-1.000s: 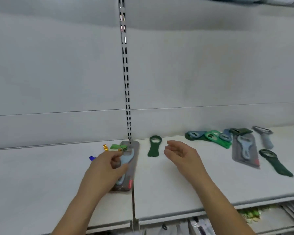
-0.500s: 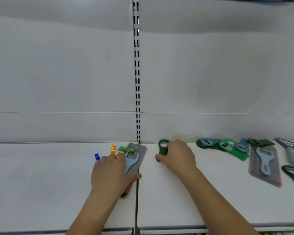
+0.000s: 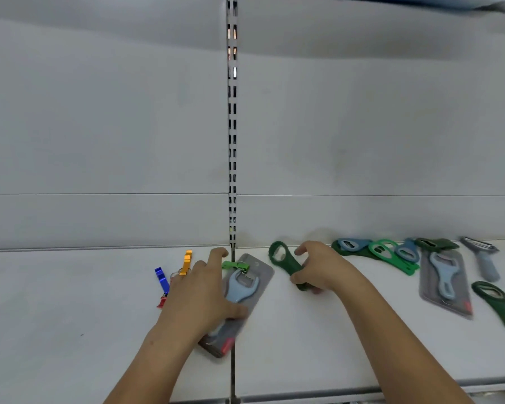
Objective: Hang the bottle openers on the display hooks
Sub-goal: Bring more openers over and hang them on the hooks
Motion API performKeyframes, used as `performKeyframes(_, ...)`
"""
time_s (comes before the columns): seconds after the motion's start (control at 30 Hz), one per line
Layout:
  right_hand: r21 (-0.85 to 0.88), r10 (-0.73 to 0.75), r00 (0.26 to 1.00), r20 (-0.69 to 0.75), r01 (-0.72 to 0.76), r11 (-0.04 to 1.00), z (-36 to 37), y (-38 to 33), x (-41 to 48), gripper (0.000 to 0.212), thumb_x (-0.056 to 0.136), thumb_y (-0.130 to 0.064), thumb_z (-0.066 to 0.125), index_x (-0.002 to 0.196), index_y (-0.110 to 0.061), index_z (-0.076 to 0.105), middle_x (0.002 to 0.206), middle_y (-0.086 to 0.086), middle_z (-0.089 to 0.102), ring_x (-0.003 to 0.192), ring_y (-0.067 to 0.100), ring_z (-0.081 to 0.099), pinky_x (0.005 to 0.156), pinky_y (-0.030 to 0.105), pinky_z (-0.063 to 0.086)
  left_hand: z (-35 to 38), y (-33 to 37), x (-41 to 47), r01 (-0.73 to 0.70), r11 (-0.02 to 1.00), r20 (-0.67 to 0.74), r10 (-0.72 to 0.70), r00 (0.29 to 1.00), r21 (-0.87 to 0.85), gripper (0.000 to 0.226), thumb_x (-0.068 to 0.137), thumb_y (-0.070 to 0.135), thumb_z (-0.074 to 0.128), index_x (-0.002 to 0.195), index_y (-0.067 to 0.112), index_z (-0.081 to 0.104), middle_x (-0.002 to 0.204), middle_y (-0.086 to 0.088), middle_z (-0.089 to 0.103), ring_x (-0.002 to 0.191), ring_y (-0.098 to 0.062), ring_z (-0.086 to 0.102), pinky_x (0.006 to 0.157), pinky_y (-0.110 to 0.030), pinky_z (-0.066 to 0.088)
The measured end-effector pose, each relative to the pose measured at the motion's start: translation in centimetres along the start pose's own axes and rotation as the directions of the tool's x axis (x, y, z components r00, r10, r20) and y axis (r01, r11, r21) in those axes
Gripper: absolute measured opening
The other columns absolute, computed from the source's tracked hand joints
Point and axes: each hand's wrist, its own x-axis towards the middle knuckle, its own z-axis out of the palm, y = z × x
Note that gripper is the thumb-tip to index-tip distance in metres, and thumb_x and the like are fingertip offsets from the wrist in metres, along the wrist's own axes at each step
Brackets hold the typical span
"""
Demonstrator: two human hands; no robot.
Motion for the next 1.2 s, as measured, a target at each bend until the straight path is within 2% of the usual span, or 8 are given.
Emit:
performKeyframes(0.13, 0.143, -0.029, 1.000, -0.004, 0.030, 0.989, -0.5, 1.2, -0.6, 0.016, 0.086, -0.011, 0.073, 0.101, -0.005, 0.073, 0.082, 0.014, 0.076, 0.061, 0.020, 0.070, 0.066, 0.036, 0.064, -0.4, 0.2, 0.3, 0.022, 0.990, 0.111, -0.007, 0.994, -0.137, 0.109, 0.061, 0.058, 0.085, 0.149, 0.041, 0.023, 0.118, 0.006, 0.057, 0.105, -0.015, 0.056, 0.078, -0.028, 0.050)
performKeyframes(0.23, 0.314, -0.038, 0.999, 0.003, 0.035, 0.949, -0.9, 2.0, -1.5, 0.007, 0.089, -0.005, 0.067, 0.093, 0.000, 0.071, 0.080, 0.020, 0.075, 0.063, 0.026, 0.072, 0.065, 0.039, 0.063, -0.6, 0.1, 0.3, 0.054, 0.959, 0.146, -0.013, 0.989, -0.277, 0.094, 0.064, 0.051, 0.088, 0.142, 0.042, 0.036, 0.098, 0.012, 0.061, 0.085, -0.004, 0.062, 0.061, -0.017, 0.047)
performKeyframes(0.37, 0.500, -0.042, 0.999, 0.009, 0.032, 0.865, -1.3, 2.8, -2.6, 0.006, 0.092, -0.002, 0.062, 0.096, 0.000, 0.067, 0.086, 0.021, 0.076, 0.065, 0.029, 0.072, 0.061, 0.037, 0.061, -0.6, -0.3, 0.3, 0.135, 0.833, 0.175, -0.046, 0.983, -0.536, 0.076, 0.073, 0.029, 0.087, 0.136, 0.038, 0.045, 0.090, -0.002, 0.074, 0.070, -0.010, 0.068, 0.054, -0.021, 0.050)
performKeyframes(0.53, 0.682, -0.090, 0.996, 0.005, 0.062, 0.728, -1.7, 3.0, -3.6, 0.009, 0.093, -0.002, 0.064, 0.101, 0.002, 0.065, 0.087, 0.022, 0.076, 0.067, 0.030, 0.073, 0.067, 0.039, 0.062, -0.1, -0.6, -0.4, 0.214, 0.627, 0.192, -0.103, 0.976, -0.749, 0.066, 0.075, 0.020, 0.086, 0.131, 0.031, 0.053, 0.100, -0.008, 0.076, 0.084, -0.022, 0.076, 0.072, -0.038, 0.062)
performKeyframes(0.73, 0.822, -0.158, 0.984, 0.081, 0.024, 0.570, -1.6, 3.0, -4.5, 0.003, 0.094, -0.001, 0.063, 0.096, 0.001, 0.062, 0.092, 0.021, 0.076, 0.083, 0.036, 0.076, 0.074, 0.041, 0.062, 0.1, 0.1, -2.3, 0.247, 0.394, 0.209, -0.138, 0.968, -0.885, 0.051, 0.077, 0.014, 0.081, 0.124, 0.018, 0.062, 0.102, -0.011, 0.078, 0.094, -0.029, 0.075, 0.087, -0.044, 0.059)
performKeyframes(0.87, 0.851, -0.201, 0.972, 0.123, 0.000, 0.525, -1.4, 3.2, -4.7, 0.010, 0.093, -0.002, 0.063, 0.101, 0.004, 0.064, 0.094, 0.021, 0.076, 0.086, 0.037, 0.075, 0.071, 0.039, 0.060, 0.1, 0.5, -3.7, 0.250, 0.186, 0.225, -0.146, 0.963, -0.950, 0.047, 0.071, 0.015, 0.077, 0.117, 0.005, 0.070, 0.103, -0.017, 0.076, 0.084, -0.026, 0.076, 0.068, -0.033, 0.062)
performKeyframes(1.03, 0.876, -0.254, 0.955, 0.156, -0.015, 0.482, -0.8, 2.8, -5.5, 0.013, 0.092, -0.004, 0.066, 0.102, 0.004, 0.064, 0.096, 0.021, 0.076, 0.087, 0.037, 0.075, 0.070, 0.038, 0.061, 0.6, 0.4, -5.2, 0.221, 0.081, 0.202, -0.192, 0.960, -0.972, 0.061, 0.066, 0.009, 0.079, 0.124, 0.006, 0.062, 0.105, -0.022, 0.075, 0.082, -0.029, 0.075, 0.069, -0.039, 0.064)
performKeyframes(1.2, 0.895, -0.327, 0.929, 0.172, -0.008, 0.447, 1.0, 0.8, -6.7, 0.017, 0.091, -0.004, 0.067, 0.105, 0.006, 0.064, 0.098, 0.023, 0.075, 0.090, 0.037, 0.075, 0.073, 0.039, 0.063, -0.1, -1.1, -7.7, 0.125, 0.080, 0.105, -0.222, 0.969, -0.989, 0.058, 0.065, 0.001, 0.079, 0.120, 0.008, 0.061, 0.104, -0.020, 0.075, 0.085, -0.029, 0.075, 0.075, -0.039, 0.063)
